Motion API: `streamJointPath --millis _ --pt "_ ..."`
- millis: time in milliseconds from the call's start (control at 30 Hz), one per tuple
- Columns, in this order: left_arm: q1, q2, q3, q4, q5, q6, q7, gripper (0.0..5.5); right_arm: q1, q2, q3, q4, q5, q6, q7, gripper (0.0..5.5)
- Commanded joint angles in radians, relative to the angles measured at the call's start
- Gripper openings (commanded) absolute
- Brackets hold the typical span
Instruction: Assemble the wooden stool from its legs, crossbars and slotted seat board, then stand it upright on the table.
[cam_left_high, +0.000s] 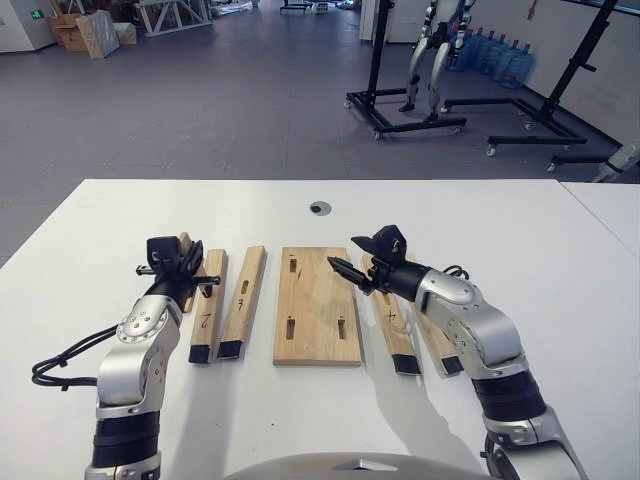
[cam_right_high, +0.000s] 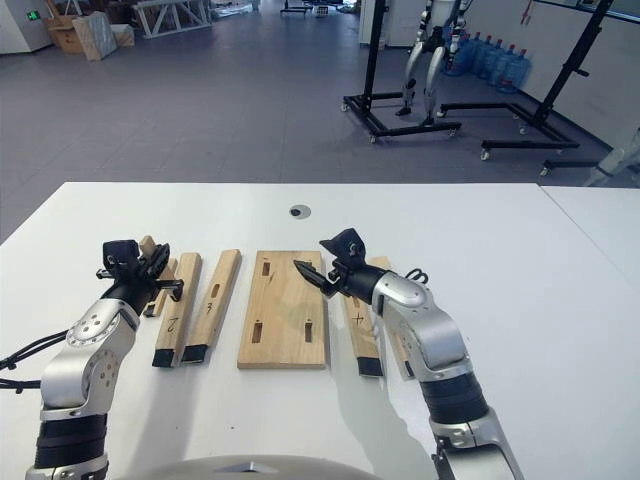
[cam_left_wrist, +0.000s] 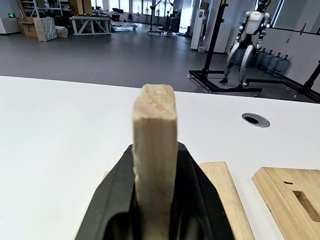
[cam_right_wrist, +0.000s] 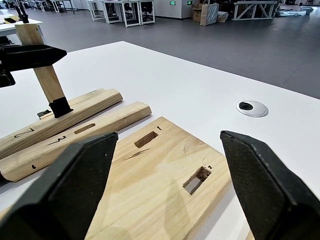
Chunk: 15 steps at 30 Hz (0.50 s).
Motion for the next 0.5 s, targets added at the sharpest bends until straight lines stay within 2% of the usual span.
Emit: streamJointPath --millis 33,300,500 --pt "-0.013 -0.029 0.003 -0.007 -0.014 0.082 0.027 0.39 -0.01 0.001 0.006 0.004 -0.014 -0.004 -0.004 3.79" --pt "-0.011 -0.063 0.011 -0.028 0.01 0.139 0.086 0.39 -0.009 0.004 0.008 0.007 -0.02 -0.007 -0.007 3.79" --pt "0.058 -0.045 -0.045 -0.006 0.135 -0.062 0.071 0.39 -0.003 0.009 0.007 0.006 -0.027 -0.012 -0.011 3.79"
